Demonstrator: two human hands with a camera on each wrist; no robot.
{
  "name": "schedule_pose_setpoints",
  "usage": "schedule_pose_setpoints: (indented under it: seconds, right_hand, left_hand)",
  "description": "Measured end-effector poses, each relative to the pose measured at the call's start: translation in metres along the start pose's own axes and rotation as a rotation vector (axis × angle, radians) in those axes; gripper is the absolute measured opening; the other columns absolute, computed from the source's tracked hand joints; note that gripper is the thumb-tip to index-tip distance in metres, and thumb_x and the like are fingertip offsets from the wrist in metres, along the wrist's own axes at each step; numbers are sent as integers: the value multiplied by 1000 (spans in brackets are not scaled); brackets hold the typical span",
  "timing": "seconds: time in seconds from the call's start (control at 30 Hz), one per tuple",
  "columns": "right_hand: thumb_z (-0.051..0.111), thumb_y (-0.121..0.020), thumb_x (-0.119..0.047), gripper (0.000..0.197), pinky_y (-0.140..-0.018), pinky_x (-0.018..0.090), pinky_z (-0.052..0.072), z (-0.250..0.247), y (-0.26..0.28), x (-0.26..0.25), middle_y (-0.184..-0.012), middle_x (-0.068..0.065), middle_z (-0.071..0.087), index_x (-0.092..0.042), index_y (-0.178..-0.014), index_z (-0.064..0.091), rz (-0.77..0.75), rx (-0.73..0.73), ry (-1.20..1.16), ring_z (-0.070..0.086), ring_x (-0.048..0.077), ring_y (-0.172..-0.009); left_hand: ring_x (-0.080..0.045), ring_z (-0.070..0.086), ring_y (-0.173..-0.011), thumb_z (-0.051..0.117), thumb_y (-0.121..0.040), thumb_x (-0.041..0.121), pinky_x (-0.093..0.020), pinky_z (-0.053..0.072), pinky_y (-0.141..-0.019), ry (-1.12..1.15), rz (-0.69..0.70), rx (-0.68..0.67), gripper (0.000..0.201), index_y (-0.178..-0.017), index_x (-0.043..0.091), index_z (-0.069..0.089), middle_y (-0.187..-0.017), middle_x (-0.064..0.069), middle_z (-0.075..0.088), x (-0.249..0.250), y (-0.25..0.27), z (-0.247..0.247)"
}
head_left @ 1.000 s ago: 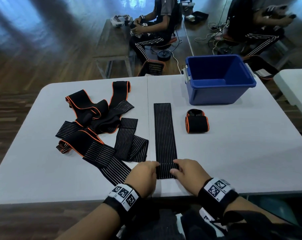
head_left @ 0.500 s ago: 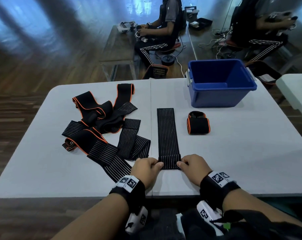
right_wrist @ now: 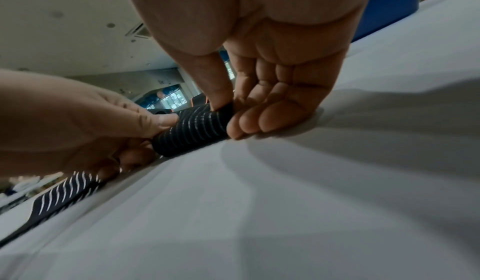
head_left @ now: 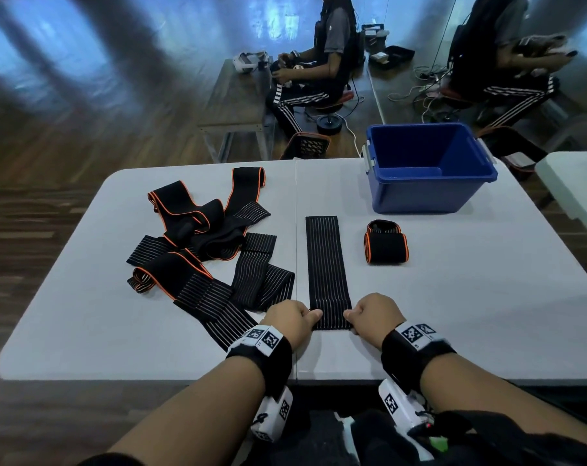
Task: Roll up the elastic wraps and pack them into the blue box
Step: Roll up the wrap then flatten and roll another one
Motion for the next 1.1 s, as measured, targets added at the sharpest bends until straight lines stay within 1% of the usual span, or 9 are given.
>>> schedule_pose_setpoints:
  seconds: [0.17, 0.3, 0.5, 0.6, 0.7, 0.83, 0.97, 1.03, 1.1]
  right_hand:
    - [59, -94, -26, 27, -70, 35, 47, -5, 12, -16, -87, 3, 61, -20, -113, 41, -148, 52, 22, 60, 22, -79]
    - [54, -98, -26, 22, -75, 36, 51, -3, 14, -20, -85, 5, 65, -19, -117, 49, -226, 54, 63, 63, 24, -81]
    - [57, -96, -34, 43, -87, 32, 50, 3, 14, -12, -108, 6, 70, -20, -136, 53, -253, 4, 46, 64, 23, -101]
    - [68, -86, -41, 63, -79, 27, 46, 4, 15, -2, -94, -8, 61, -30, -143, 44, -278, -72, 61, 58, 12, -90]
    - [65, -90, -31, 64, -84, 29, 48, 5, 11, 4, -98, -2, 63, -35, -148, 38, -275, -98, 106, 61, 16, -96]
    - [62, -93, -29, 52, -85, 30, 49, 3, 3, 3, -97, -2, 67, -34, -142, 45, -269, -103, 38, 60, 14, -91]
    - [56, -96, -36, 31, -92, 29, 49, -2, -4, 7, -109, -10, 70, -31, -126, 61, -222, -102, -186, 63, 9, -98]
    - [52, -99, -32, 15, -79, 28, 51, -7, -7, 3, -84, -11, 67, -27, -101, 66, -202, -115, -255, 61, 6, -78]
    - [49, -101, -31, 24, -68, 29, 47, -10, -11, 1, -70, -5, 63, -22, -81, 60, -168, -120, -248, 55, 9, -63]
  left_hand:
    - [-17, 62, -74, 63, -89, 49, -33, 53, -68, -62, 64, 18, 29, -86, 21, 53, -77, 2, 65, 6, 2, -5]
    - [-15, 61, -71, 63, -91, 41, -36, 54, -68, -78, 195, 84, 27, -92, 27, 40, -76, 3, 64, 17, 5, -9]
    - [-19, 65, -91, 53, -98, 38, -33, 52, -77, -212, 364, 127, 25, -118, 24, 54, -100, 2, 68, 29, 10, -5]
    - [-19, 61, -103, 47, -98, 50, -34, 50, -87, -287, 420, 113, 38, -123, 24, 59, -108, 2, 64, 29, 11, -1]
    - [-13, 52, -106, 60, -84, 64, -33, 48, -96, -284, 387, 7, 70, -145, 35, 40, -107, 9, 53, 13, 16, 1]
    - [-5, 46, -85, 70, -88, 38, -24, 46, -87, -148, 333, 24, 62, -143, 43, 43, -87, 16, 44, 5, 10, -9]
    - [2, 63, -91, 60, -95, 35, -25, 52, -90, 128, 255, 43, 29, -123, 34, 65, -96, 16, 70, 1, -2, -14]
    - [-1, 65, -92, 54, -98, 39, -28, 53, -89, 178, 206, 52, 25, -114, 27, 70, -96, 14, 73, -1, -8, -14]
    - [-5, 64, -81, 49, -100, 42, -29, 52, -79, 129, 186, 54, 28, -96, 24, 70, -82, 10, 70, 1, -11, -14]
Point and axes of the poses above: each hand's wrist, its own y-axis away from the middle knuckle, its own z-axis out of the palm, x = y × z, the point moved 8 cm from there along -y, towards the middle knuckle
